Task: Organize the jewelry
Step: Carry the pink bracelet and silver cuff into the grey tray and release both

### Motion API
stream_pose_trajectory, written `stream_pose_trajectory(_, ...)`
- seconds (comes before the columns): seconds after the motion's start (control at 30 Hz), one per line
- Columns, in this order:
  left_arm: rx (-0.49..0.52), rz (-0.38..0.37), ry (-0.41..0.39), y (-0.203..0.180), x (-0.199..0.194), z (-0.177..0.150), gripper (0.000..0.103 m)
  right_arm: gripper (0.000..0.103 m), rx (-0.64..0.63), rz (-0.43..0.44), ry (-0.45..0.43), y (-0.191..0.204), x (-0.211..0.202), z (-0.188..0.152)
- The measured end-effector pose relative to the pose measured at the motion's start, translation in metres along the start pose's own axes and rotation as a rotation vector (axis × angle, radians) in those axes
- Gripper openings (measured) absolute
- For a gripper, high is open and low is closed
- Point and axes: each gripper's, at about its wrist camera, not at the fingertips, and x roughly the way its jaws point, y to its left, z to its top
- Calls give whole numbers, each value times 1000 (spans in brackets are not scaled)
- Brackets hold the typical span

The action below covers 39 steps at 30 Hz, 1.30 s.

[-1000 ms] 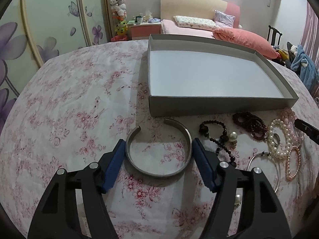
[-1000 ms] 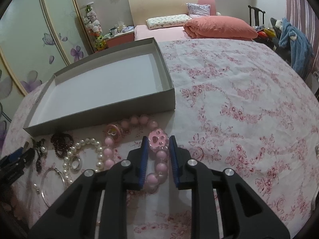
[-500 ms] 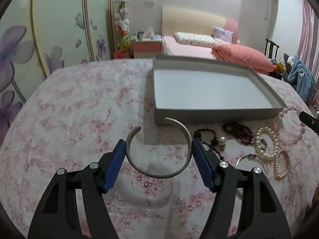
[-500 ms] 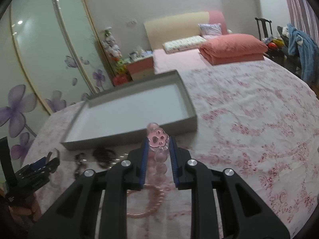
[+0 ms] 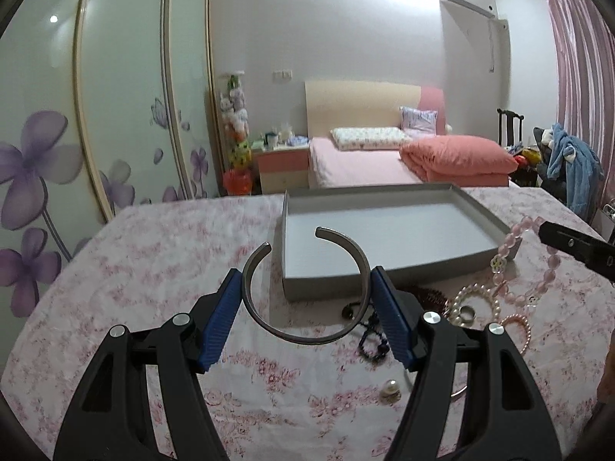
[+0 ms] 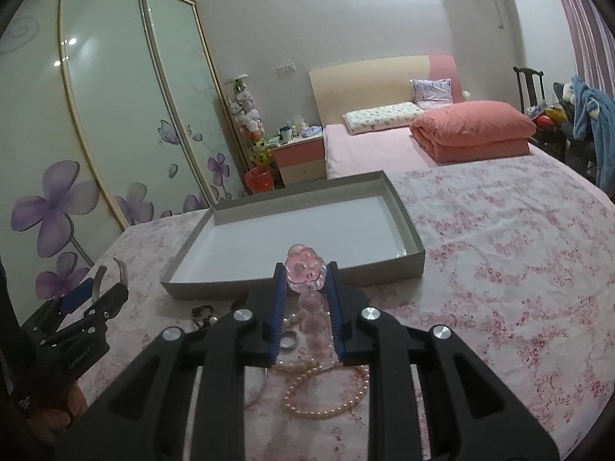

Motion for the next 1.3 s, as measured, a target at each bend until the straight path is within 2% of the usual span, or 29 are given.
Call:
stream_pose_trajectory(0.37,-6,9,-51,-13,3,18,68,21,-35,-28,-103,12,-6,19)
stream_pose_trajectory(0.67,13,22,-94,-26,28,36,68,21,-39,-53,-157,17,18,41)
stream_pose_trajectory(1.1,-1,16,-13,-33,91,42,68,21,11,-49,-90,5,85,63)
stream_pose_trajectory(1.3,-8,-24,65,-36,117,42,68,21,58,-11,3,-2,121,62)
